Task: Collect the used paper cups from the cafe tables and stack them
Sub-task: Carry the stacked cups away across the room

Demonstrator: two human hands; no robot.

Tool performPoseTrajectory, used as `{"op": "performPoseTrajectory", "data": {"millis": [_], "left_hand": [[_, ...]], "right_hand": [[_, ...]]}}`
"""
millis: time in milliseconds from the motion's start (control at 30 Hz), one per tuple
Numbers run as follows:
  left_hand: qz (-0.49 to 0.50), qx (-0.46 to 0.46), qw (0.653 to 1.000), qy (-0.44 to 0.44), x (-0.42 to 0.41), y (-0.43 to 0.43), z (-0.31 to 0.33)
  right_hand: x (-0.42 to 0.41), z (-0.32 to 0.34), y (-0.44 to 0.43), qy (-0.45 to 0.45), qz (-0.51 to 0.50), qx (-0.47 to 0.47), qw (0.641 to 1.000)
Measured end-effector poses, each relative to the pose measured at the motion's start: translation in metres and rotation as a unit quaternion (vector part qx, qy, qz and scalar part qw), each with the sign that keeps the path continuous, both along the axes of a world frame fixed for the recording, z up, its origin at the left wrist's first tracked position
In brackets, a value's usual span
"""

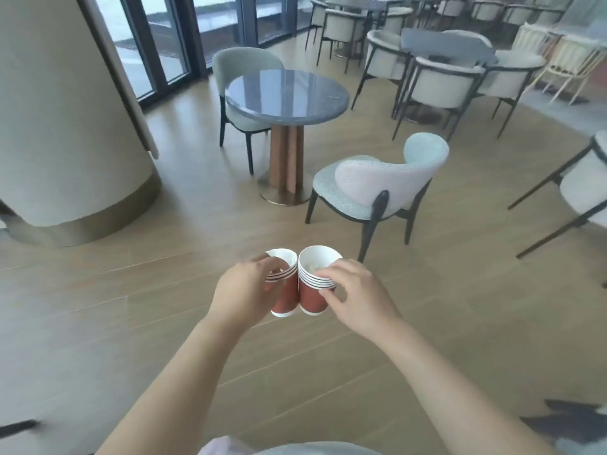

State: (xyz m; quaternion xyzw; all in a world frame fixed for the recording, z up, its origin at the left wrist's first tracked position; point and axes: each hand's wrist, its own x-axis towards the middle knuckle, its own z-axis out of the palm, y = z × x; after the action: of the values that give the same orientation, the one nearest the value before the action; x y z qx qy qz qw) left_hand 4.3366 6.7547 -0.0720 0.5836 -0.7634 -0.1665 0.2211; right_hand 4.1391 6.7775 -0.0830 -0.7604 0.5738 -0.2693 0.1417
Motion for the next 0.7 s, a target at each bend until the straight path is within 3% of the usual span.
{"op": "performPoseTrajectory", "data": {"millis": [367, 700], "left_hand": [[-0.102, 0.028, 0.994, -0.030, -0.115, -0.104, -0.014], [-0.238, 0.063, 0.969, -0.034, -0.259, -0.244, -0.028]], "right_hand": [[-0.105, -0.020, -0.056, -0.041, -0.120, 0.047, 0.991], [-0.233, -0.024, -0.172, 0.010, -0.203, 0.088, 0.975]]}}
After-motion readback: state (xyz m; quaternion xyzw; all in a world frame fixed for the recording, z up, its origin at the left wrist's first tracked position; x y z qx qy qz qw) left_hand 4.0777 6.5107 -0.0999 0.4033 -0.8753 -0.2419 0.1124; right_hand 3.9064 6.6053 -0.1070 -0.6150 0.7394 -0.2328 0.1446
